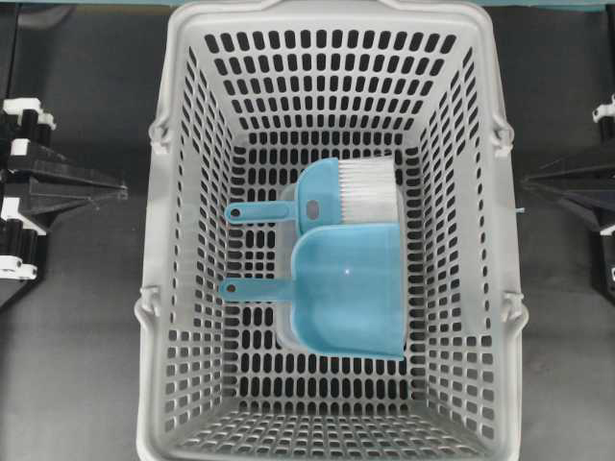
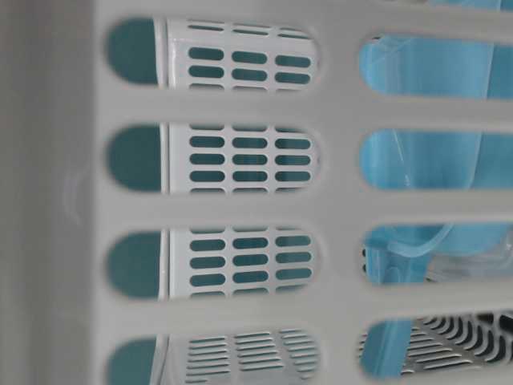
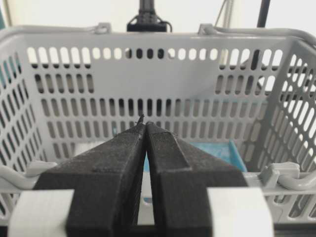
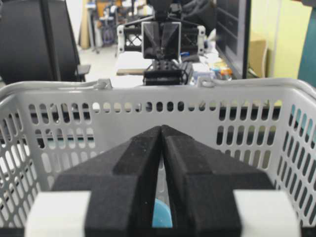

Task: Pick up the dustpan from the shopping basket with the left arm.
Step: 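Move the left gripper over the basket toward the blue dustpan handle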

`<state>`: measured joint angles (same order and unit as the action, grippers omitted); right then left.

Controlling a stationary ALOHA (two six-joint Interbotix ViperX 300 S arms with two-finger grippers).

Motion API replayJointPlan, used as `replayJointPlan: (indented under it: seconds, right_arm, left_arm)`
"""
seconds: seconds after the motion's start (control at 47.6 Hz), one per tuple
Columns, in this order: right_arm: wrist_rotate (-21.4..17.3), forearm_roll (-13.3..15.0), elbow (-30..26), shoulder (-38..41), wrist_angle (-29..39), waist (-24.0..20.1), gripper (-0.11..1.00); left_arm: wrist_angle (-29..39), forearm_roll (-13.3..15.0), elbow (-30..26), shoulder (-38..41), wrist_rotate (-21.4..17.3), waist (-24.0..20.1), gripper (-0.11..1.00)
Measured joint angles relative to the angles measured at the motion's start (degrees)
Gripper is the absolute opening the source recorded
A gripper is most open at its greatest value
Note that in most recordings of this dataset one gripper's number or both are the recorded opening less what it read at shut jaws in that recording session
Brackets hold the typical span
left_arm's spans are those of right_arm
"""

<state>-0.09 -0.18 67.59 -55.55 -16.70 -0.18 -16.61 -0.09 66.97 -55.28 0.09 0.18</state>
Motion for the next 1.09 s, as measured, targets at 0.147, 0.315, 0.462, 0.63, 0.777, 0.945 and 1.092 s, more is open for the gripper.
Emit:
replayJointPlan:
  seconds: [0.147, 0.315, 0.462, 0.63, 0.777, 0.945, 1.092]
  right_arm:
    - [-0.62, -0.35, 0.0, -0.18, 0.35, 0.0, -0.01]
    - [-2.99, -0.7, 0.0, -0.79, 2.55, -0.26, -0.01]
    - [-4.31, -0.7, 0.0, -1.76, 4.83, -0.44, -0.01]
    - [-4.39, -0.7, 0.0, -2.9, 8.53, -1.58, -0.01]
    - [-4.39, -0.7, 0.0, -3.96, 10.37, -2.37, -0.01]
    - [-4.39, -0.7, -0.18, -4.31, 10.9, -2.37, -0.01]
    - [-4.39, -0.79, -0.18, -4.39, 10.46, -2.37, 0.0]
  left_arm:
    - [4.22, -1.85, -2.72, 0.26, 2.2, 0.0, 0.0]
    - [13.89, -2.2, -9.58, 1.14, 2.37, 0.44, 0.0]
    - [26.1, -2.2, -16.79, 4.31, 2.46, 1.41, 0.0]
    - [40.43, -2.2, -27.6, 11.6, 2.55, 3.78, 0.0]
    - [49.92, -2.2, -35.6, 18.98, 2.46, 4.04, 0.0]
    - [56.87, -2.29, -42.54, 27.33, 2.37, 3.96, 0.01]
    - [59.15, -2.29, -47.02, 33.4, 2.37, 4.04, 0.04]
